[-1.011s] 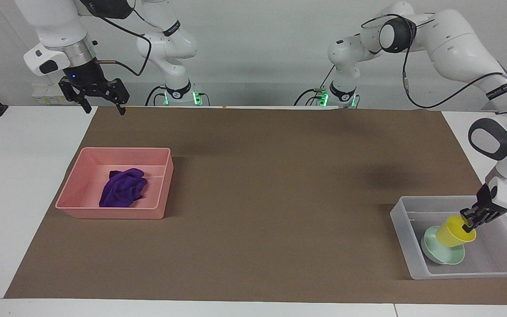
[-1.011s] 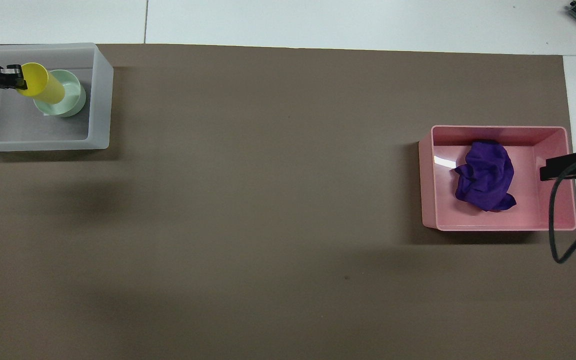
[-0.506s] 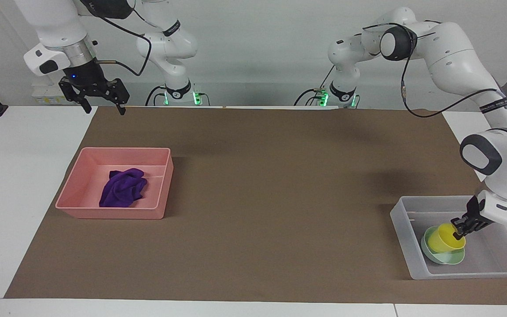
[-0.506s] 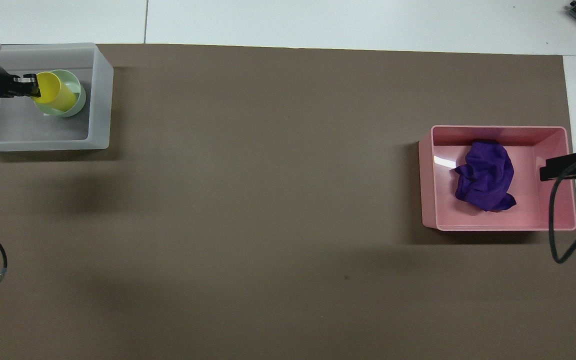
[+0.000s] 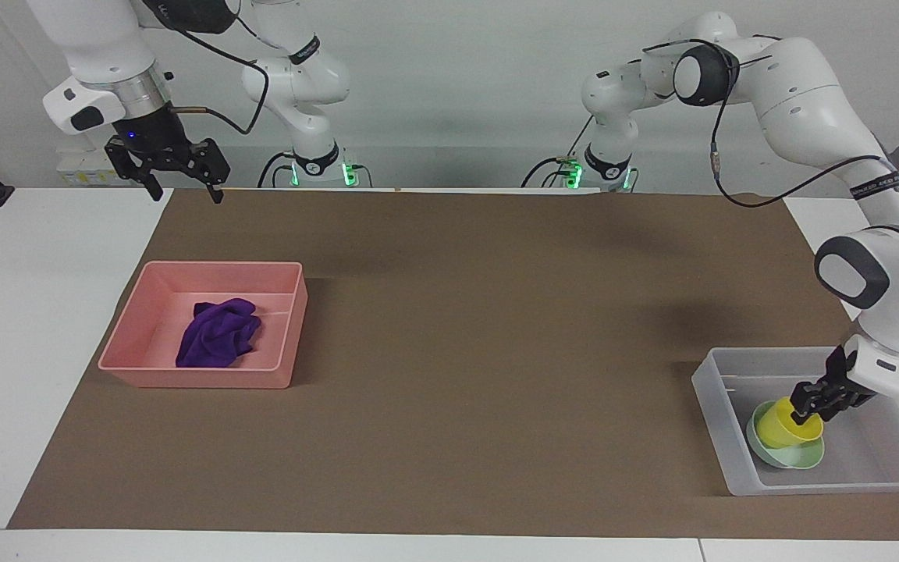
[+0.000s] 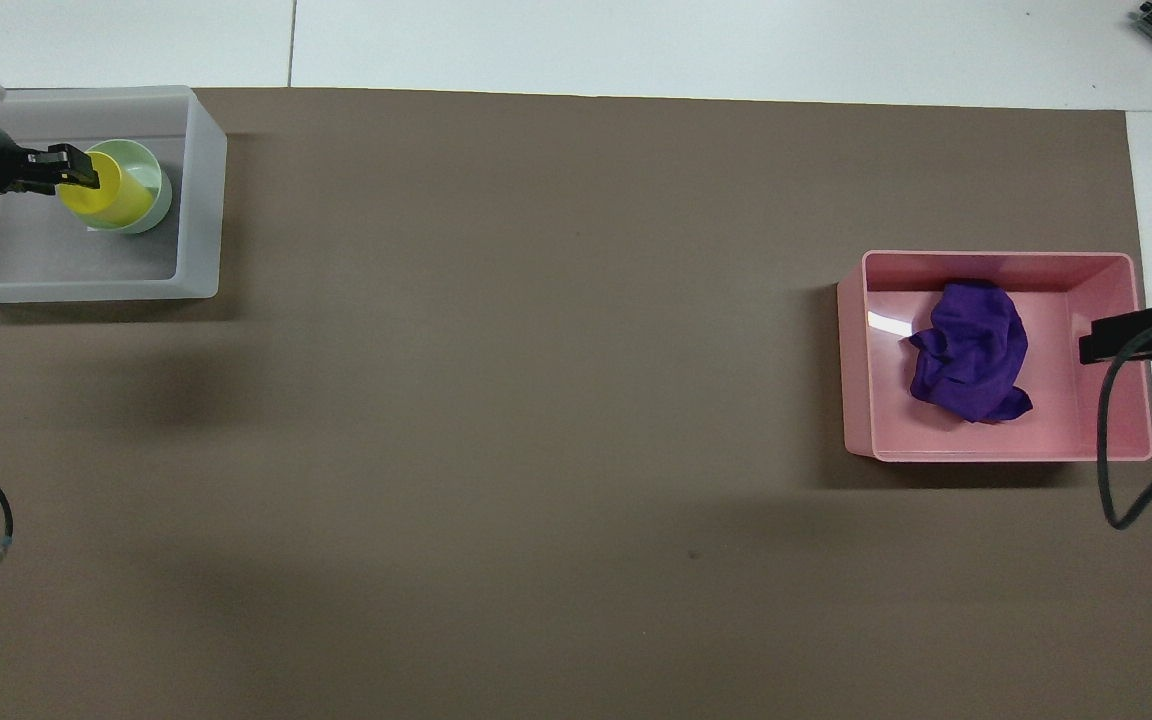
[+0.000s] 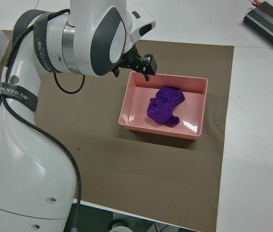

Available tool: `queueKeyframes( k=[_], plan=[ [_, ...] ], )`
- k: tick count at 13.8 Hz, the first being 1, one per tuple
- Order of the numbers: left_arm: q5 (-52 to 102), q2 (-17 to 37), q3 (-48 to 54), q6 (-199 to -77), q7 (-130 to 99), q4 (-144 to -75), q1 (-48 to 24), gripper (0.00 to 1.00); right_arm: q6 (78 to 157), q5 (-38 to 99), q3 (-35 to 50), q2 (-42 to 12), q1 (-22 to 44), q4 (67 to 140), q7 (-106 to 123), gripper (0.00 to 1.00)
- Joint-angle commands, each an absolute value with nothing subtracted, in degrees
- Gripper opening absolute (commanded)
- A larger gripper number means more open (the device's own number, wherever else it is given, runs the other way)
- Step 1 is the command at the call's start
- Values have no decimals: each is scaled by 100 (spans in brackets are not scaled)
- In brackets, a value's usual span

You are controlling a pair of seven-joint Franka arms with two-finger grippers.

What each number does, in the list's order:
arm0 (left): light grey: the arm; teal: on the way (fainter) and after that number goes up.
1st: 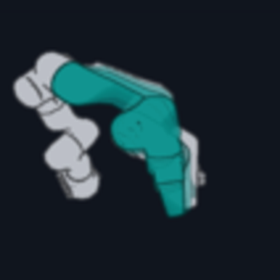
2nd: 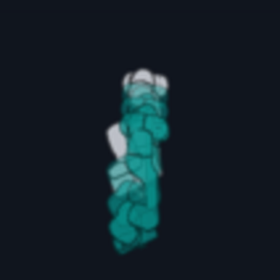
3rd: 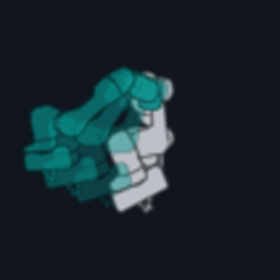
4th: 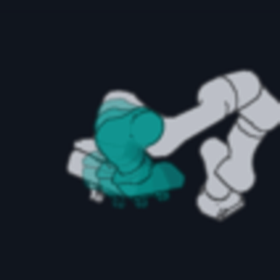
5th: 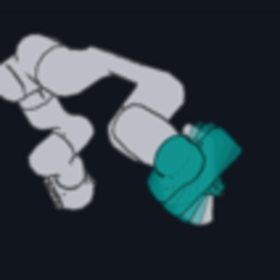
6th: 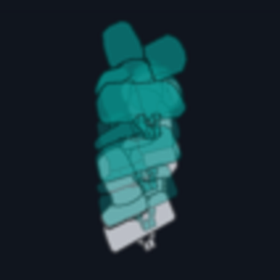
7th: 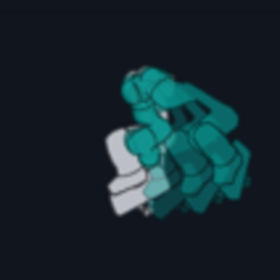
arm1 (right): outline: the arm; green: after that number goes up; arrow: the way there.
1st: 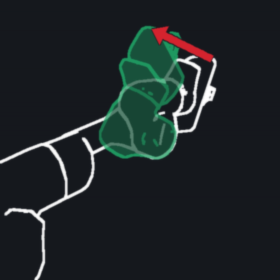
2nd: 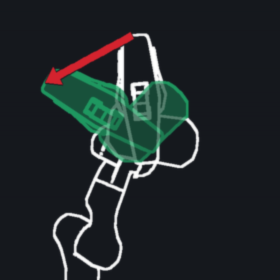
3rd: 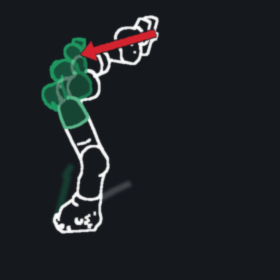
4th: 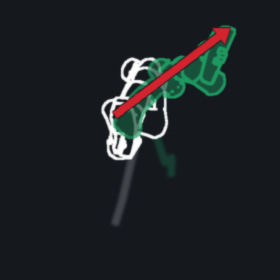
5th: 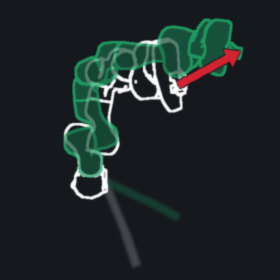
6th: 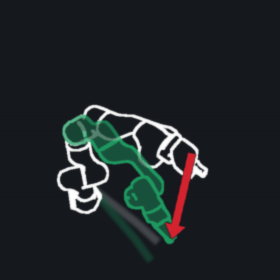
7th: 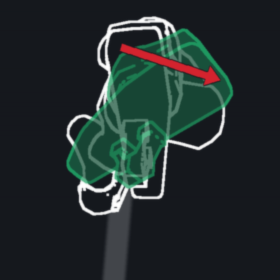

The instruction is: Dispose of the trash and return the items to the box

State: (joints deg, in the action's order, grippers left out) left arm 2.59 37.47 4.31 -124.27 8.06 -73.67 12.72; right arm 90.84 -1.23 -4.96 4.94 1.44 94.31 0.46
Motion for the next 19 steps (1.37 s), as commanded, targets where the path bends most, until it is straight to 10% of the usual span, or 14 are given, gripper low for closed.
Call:
queueKeyframes(
  k=[1, 12, 19],
  plan=[
    [185, 3035, 439, -12095, 1142, -7680, 1152, 100, 9176, -141, -475, 668, 132, 9642, 141, 100],
    [-123, -174, 431, -10767, 510, -10317, -97, 100, 9026, -202, -404, 466, 132, 9255, 150, 100],
    [-123, -326, 404, -10039, 492, -9898, -18, 100, 8912, -115, -369, 369, 123, 9158, 70, 100]
  ],
)
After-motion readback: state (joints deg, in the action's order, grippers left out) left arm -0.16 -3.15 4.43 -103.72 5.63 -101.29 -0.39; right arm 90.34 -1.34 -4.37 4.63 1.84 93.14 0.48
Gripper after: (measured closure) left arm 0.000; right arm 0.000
